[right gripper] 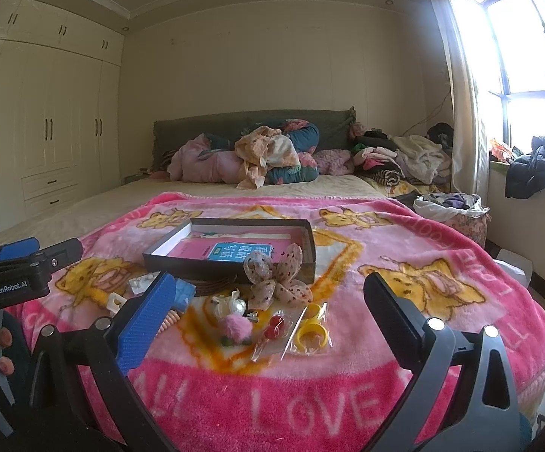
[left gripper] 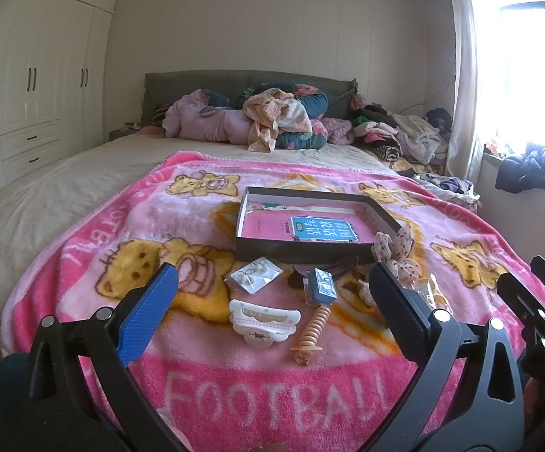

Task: Organize jewelry

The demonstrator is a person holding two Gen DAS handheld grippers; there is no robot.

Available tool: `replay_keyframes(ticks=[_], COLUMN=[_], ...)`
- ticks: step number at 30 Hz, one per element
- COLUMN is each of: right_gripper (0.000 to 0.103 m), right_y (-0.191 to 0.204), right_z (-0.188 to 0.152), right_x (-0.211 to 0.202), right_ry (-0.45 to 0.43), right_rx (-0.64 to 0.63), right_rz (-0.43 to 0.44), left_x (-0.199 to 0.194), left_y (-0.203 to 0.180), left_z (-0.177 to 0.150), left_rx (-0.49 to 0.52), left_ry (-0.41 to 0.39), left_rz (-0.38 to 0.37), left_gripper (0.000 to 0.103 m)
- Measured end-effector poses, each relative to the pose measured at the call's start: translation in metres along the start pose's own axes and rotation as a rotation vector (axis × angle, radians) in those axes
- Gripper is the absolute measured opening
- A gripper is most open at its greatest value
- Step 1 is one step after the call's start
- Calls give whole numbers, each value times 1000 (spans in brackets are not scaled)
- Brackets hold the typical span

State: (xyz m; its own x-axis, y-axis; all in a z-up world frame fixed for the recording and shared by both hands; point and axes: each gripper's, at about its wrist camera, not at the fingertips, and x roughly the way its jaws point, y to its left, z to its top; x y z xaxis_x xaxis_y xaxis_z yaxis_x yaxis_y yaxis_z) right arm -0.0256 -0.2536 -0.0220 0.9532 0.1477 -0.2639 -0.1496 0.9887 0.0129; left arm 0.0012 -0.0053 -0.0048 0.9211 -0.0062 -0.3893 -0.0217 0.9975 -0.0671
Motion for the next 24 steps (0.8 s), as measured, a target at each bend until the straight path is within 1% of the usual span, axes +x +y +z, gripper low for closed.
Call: replay_keyframes(ticks=[17, 24], right_gripper=[97, 97], right_y=[2, 5], right_z=[-3, -9], right_x=[2, -1], right_ry=[2, 7], right_rx=[2, 2], right_rz=[0, 9], left_x=[2, 3], left_y=[-4, -4], left_z=[-2, -2], left_rx=[0, -1], left_ry=[3, 6], left_rz=[-2, -2], left_gripper=[93, 93])
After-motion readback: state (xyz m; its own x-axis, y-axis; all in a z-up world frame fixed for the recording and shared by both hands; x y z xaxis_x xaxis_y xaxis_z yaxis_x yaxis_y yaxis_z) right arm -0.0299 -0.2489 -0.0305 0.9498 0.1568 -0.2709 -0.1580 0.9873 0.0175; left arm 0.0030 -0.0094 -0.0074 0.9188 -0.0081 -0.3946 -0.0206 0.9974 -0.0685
